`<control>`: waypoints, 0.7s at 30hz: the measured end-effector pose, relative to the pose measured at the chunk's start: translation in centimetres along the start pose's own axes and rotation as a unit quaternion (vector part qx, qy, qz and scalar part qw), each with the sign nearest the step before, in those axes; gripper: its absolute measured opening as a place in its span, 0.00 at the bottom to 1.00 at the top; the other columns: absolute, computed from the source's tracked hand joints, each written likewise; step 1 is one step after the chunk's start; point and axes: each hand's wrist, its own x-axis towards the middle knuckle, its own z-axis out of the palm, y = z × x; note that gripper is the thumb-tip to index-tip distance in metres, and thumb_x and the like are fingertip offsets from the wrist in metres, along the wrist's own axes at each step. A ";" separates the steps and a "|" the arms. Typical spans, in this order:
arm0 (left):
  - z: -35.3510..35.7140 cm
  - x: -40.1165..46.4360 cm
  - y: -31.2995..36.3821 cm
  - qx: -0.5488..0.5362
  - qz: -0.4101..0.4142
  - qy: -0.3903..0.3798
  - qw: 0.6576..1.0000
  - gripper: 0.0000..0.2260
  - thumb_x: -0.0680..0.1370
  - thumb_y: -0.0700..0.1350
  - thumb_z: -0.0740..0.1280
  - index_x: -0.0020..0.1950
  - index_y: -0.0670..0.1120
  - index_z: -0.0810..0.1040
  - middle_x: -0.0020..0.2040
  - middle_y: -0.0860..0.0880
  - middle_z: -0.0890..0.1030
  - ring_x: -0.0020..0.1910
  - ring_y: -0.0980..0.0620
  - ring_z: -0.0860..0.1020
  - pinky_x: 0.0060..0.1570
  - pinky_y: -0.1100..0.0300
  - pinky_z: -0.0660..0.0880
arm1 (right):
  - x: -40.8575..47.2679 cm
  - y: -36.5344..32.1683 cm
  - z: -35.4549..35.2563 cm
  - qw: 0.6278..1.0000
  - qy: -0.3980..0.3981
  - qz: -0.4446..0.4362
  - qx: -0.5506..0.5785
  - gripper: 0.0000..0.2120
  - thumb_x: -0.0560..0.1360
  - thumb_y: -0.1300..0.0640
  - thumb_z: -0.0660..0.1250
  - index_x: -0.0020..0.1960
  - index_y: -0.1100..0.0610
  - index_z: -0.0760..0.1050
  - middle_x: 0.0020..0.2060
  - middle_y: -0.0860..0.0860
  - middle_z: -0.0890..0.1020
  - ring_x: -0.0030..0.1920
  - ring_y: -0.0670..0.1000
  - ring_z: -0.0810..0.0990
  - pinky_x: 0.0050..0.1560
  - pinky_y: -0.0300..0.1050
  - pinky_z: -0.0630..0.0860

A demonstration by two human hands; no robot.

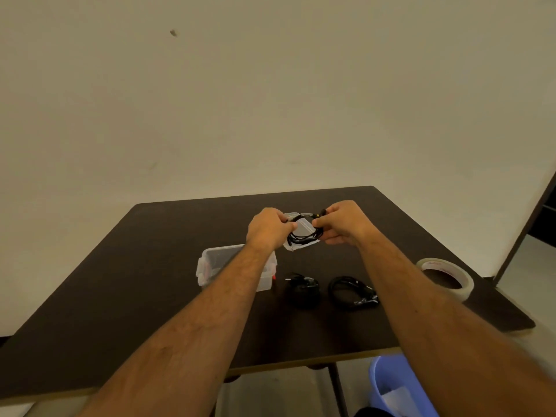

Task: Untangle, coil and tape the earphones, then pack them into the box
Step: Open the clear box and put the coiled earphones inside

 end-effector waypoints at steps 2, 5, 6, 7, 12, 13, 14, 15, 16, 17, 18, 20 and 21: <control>-1.9 -0.3 -1.3 0.001 -0.008 0.019 1.000 0.12 0.78 0.51 0.69 0.57 0.47 0.83 0.46 0.50 0.83 0.44 0.54 0.80 0.48 0.56 0.79 | -0.6 -1.3 1.8 1.000 -0.016 -0.004 0.006 0.13 0.73 0.64 0.74 0.56 0.64 0.77 0.42 0.60 0.85 0.37 0.54 0.86 0.33 0.45 0.80; -4.3 -0.9 -3.6 0.000 -0.034 0.036 0.999 0.10 0.77 0.51 0.71 0.55 0.47 0.83 0.45 0.51 0.83 0.45 0.53 0.81 0.49 0.54 0.80 | -1.2 -2.5 4.7 0.999 -0.037 -0.003 0.001 0.12 0.73 0.64 0.74 0.54 0.64 0.78 0.41 0.61 0.85 0.38 0.54 0.86 0.36 0.47 0.82; -4.8 -1.1 -4.5 0.000 -0.045 0.039 0.998 0.10 0.77 0.50 0.71 0.55 0.48 0.83 0.44 0.51 0.83 0.45 0.53 0.81 0.50 0.53 0.80 | -1.4 -2.6 5.7 0.999 -0.043 -0.003 -0.006 0.11 0.73 0.64 0.74 0.53 0.62 0.77 0.41 0.60 0.85 0.38 0.54 0.86 0.38 0.48 0.83; -5.1 -1.4 -5.4 0.004 -0.057 0.038 0.998 0.10 0.77 0.50 0.71 0.55 0.48 0.82 0.44 0.51 0.82 0.45 0.53 0.81 0.50 0.52 0.80 | -1.5 -2.7 6.7 0.999 -0.048 -0.004 -0.016 0.09 0.73 0.64 0.74 0.51 0.60 0.77 0.41 0.59 0.85 0.39 0.54 0.87 0.40 0.49 0.83; -5.3 -2.6 -8.7 0.073 -0.111 0.017 0.991 0.10 0.76 0.51 0.72 0.54 0.49 0.82 0.44 0.51 0.82 0.43 0.54 0.80 0.42 0.57 0.78 | -1.8 -2.1 10.7 0.987 -0.052 -0.010 -0.149 0.04 0.74 0.60 0.72 0.45 0.59 0.78 0.39 0.56 0.85 0.37 0.50 0.85 0.38 0.43 0.82; -5.2 -2.7 -9.0 0.085 -0.119 0.012 0.989 0.09 0.76 0.51 0.72 0.54 0.49 0.83 0.44 0.51 0.82 0.42 0.54 0.79 0.39 0.58 0.77 | -1.6 -1.9 11.3 0.982 -0.044 -0.016 -0.182 0.04 0.74 0.59 0.73 0.44 0.59 0.79 0.37 0.55 0.85 0.35 0.48 0.85 0.35 0.41 0.80; -5.2 -2.8 -9.3 0.095 -0.127 0.008 0.987 0.09 0.76 0.51 0.72 0.54 0.49 0.83 0.44 0.51 0.82 0.41 0.54 0.79 0.37 0.59 0.76 | -1.4 -1.7 11.8 0.976 -0.036 -0.023 -0.212 0.05 0.73 0.58 0.73 0.44 0.59 0.79 0.35 0.54 0.85 0.32 0.47 0.84 0.34 0.41 0.80; -5.1 -2.8 -9.3 0.106 -0.134 0.005 0.985 0.09 0.76 0.50 0.72 0.53 0.49 0.82 0.44 0.50 0.81 0.41 0.54 0.79 0.36 0.59 0.75 | -1.3 -1.6 12.3 0.970 -0.025 -0.031 -0.241 0.06 0.72 0.57 0.74 0.44 0.59 0.79 0.34 0.53 0.85 0.31 0.46 0.84 0.36 0.41 0.81; -5.1 -2.8 -9.4 0.119 -0.138 0.005 0.983 0.09 0.76 0.50 0.72 0.53 0.49 0.82 0.44 0.50 0.81 0.41 0.53 0.79 0.36 0.59 0.75 | -1.4 -1.5 12.7 0.961 -0.012 -0.041 -0.273 0.06 0.72 0.56 0.74 0.45 0.58 0.79 0.35 0.52 0.84 0.32 0.46 0.84 0.37 0.41 0.82; -5.0 -2.7 -9.4 0.131 -0.140 0.006 0.981 0.09 0.76 0.50 0.72 0.53 0.48 0.82 0.44 0.49 0.81 0.41 0.53 0.79 0.38 0.58 0.77 | -1.4 -1.6 13.1 0.950 0.004 -0.054 -0.308 0.07 0.72 0.55 0.74 0.46 0.57 0.79 0.36 0.52 0.84 0.35 0.47 0.84 0.39 0.43 0.82; -4.9 -2.7 -9.5 0.140 -0.140 0.008 0.980 0.09 0.76 0.51 0.73 0.53 0.48 0.81 0.44 0.49 0.82 0.42 0.52 0.80 0.40 0.57 0.78 | -1.4 -1.6 13.4 0.937 0.021 -0.069 -0.341 0.09 0.71 0.55 0.74 0.48 0.56 0.77 0.38 0.52 0.84 0.38 0.49 0.84 0.41 0.45 0.82; -4.7 -2.5 -9.4 0.150 -0.141 0.009 0.979 0.10 0.75 0.50 0.73 0.53 0.48 0.81 0.45 0.48 0.82 0.44 0.51 0.80 0.45 0.54 0.80 | -1.8 -1.7 13.9 0.916 0.049 -0.096 -0.385 0.11 0.72 0.56 0.73 0.52 0.55 0.76 0.42 0.53 0.83 0.42 0.52 0.83 0.42 0.47 0.81; -4.5 -2.4 -9.5 0.155 -0.141 0.006 0.978 0.10 0.75 0.50 0.73 0.54 0.48 0.81 0.45 0.48 0.82 0.45 0.50 0.80 0.46 0.54 0.80 | -1.9 -1.7 14.0 0.908 0.058 -0.107 -0.400 0.11 0.73 0.57 0.72 0.53 0.55 0.75 0.44 0.53 0.83 0.44 0.53 0.82 0.41 0.47 0.80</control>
